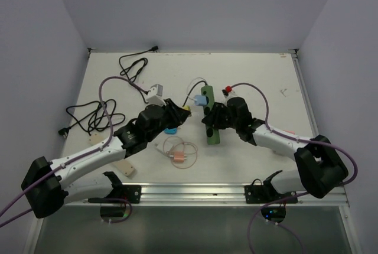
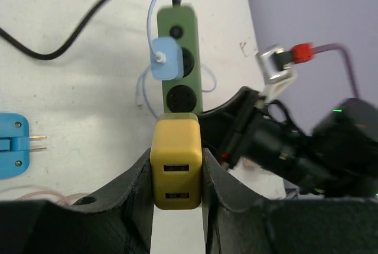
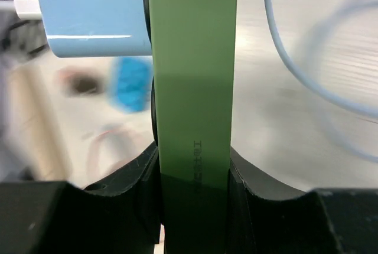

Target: Pull the plug off the socket

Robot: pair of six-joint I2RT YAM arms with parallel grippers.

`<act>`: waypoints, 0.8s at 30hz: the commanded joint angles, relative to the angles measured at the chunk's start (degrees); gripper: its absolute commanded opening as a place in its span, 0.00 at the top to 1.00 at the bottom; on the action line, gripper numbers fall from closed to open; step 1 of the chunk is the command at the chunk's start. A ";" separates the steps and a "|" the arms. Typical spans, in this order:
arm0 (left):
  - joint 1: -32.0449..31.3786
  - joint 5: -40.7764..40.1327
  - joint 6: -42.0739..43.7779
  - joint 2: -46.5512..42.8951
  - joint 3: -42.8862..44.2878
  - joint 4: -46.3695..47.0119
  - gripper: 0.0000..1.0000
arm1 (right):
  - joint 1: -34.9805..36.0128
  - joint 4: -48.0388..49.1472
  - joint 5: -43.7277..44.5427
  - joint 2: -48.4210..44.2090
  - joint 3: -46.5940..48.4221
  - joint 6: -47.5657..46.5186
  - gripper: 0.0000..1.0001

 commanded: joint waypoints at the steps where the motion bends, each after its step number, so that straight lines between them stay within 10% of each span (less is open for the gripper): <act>1: -0.05 -4.44 -0.88 -5.58 4.86 -2.21 1.00 | -4.95 -9.49 18.50 1.52 -1.68 0.13 1.00; 15: 1.44 -2.61 0.44 -6.29 2.07 -8.10 1.00 | -4.95 -0.44 8.94 -3.75 -4.05 -3.91 1.00; 24: 11.36 11.81 4.38 -0.59 -12.44 5.68 0.97 | -5.03 2.11 3.65 -5.78 -5.11 -6.20 1.00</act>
